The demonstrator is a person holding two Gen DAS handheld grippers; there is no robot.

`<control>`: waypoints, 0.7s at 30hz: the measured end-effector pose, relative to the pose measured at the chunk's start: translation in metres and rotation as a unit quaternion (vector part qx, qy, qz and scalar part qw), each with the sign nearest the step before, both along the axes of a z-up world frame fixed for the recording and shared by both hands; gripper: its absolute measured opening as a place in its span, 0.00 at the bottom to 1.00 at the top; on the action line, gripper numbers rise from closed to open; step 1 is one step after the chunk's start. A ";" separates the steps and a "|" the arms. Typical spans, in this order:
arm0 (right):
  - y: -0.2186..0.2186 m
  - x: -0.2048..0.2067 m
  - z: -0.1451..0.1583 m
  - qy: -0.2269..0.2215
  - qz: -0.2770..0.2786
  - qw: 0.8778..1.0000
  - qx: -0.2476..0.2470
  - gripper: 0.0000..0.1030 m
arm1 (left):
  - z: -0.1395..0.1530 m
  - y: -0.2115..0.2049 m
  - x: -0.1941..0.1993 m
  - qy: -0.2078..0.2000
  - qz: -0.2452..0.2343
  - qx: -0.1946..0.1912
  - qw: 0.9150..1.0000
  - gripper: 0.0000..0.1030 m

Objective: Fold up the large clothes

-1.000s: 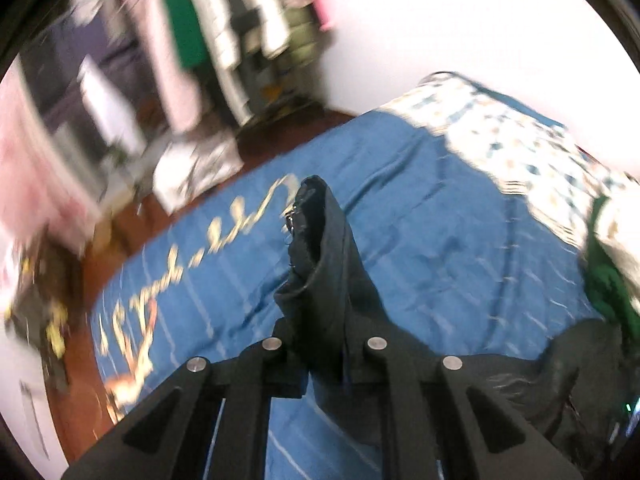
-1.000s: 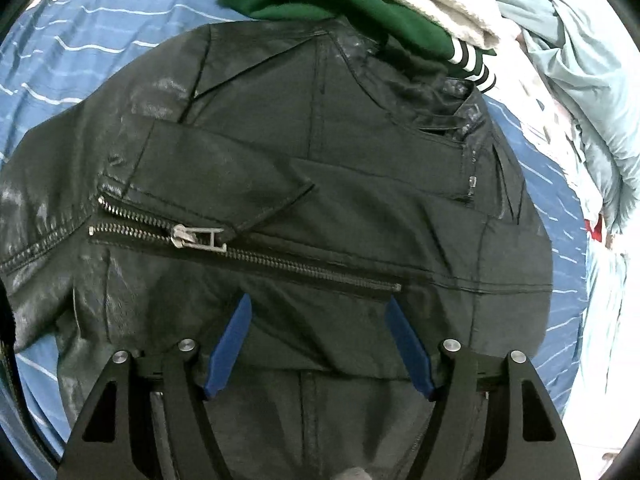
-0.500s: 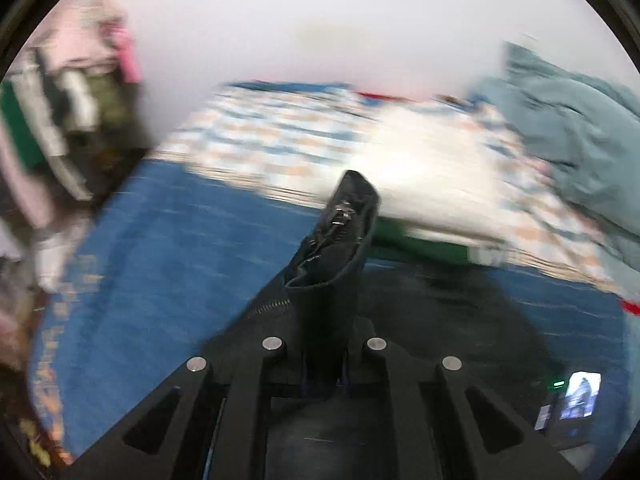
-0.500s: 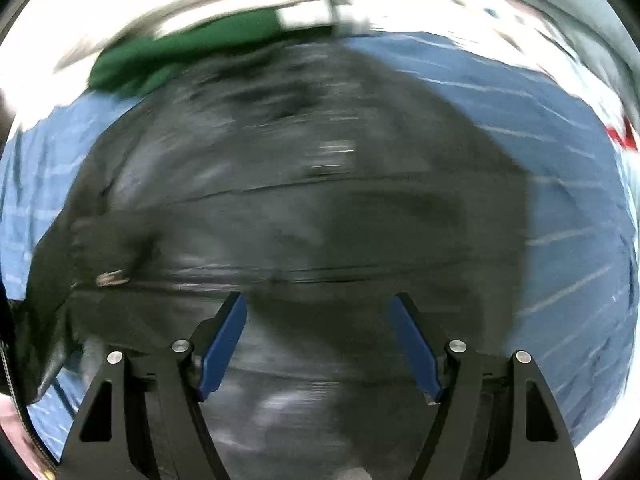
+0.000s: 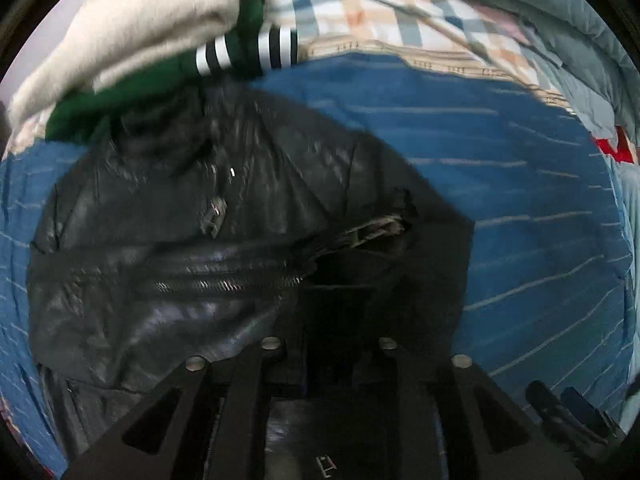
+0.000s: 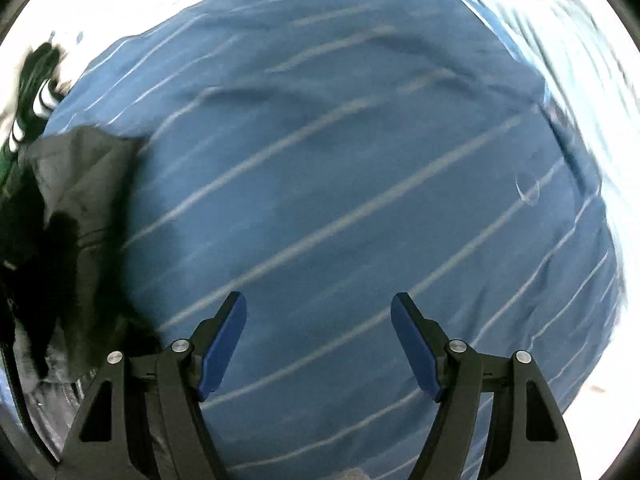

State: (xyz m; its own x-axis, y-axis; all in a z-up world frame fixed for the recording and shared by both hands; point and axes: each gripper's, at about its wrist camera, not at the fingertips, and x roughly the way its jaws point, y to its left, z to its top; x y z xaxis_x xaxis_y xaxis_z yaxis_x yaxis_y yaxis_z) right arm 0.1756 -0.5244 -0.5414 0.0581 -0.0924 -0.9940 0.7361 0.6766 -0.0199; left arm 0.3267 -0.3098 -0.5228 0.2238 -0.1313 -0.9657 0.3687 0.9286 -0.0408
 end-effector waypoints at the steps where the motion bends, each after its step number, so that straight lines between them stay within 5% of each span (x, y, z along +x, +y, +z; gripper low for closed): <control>1: -0.005 -0.005 -0.001 -0.012 -0.005 1.000 0.012 0.74 | 0.000 -0.001 -0.001 0.000 -0.001 -0.003 1.000 0.40; 2: -0.011 -0.010 -0.002 -0.028 -0.009 0.999 0.028 0.76 | 0.001 -0.003 -0.003 -0.002 -0.006 -0.006 1.000 0.52; 3: -0.017 -0.014 -0.003 -0.046 -0.014 0.998 0.050 0.78 | 0.002 -0.006 -0.005 -0.004 -0.009 -0.007 1.000 0.78; 4: -0.021 -0.017 -0.003 -0.058 -0.016 0.996 0.063 0.80 | 0.005 -0.006 -0.007 -0.007 -0.011 -0.012 1.000 0.87; 9: -0.032 -0.025 0.010 -0.118 -0.014 0.986 0.120 0.81 | 0.044 0.021 -0.010 -0.023 0.009 -0.041 0.999 0.87; 13: -0.008 -0.025 0.034 -0.138 0.001 0.977 0.165 0.81 | 0.078 0.089 -0.012 -0.037 0.077 -0.019 0.996 0.87; 16: 0.009 -0.011 0.041 -0.144 0.016 0.965 0.217 0.81 | 0.083 0.160 -0.023 -0.065 0.135 0.044 0.988 0.87; 21: 0.050 0.038 0.041 -0.166 0.057 0.948 0.267 0.79 | 0.008 0.256 -0.029 -0.054 0.197 0.186 0.961 0.87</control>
State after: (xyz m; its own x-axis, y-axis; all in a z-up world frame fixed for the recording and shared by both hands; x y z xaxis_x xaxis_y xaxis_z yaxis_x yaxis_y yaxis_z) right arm 0.2135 -0.4740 -0.5008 0.3555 0.4438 -0.8226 0.5635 0.6004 0.5674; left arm 0.2976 -0.0539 -0.5151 0.2871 0.3333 -0.8980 -0.0316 0.9403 0.3389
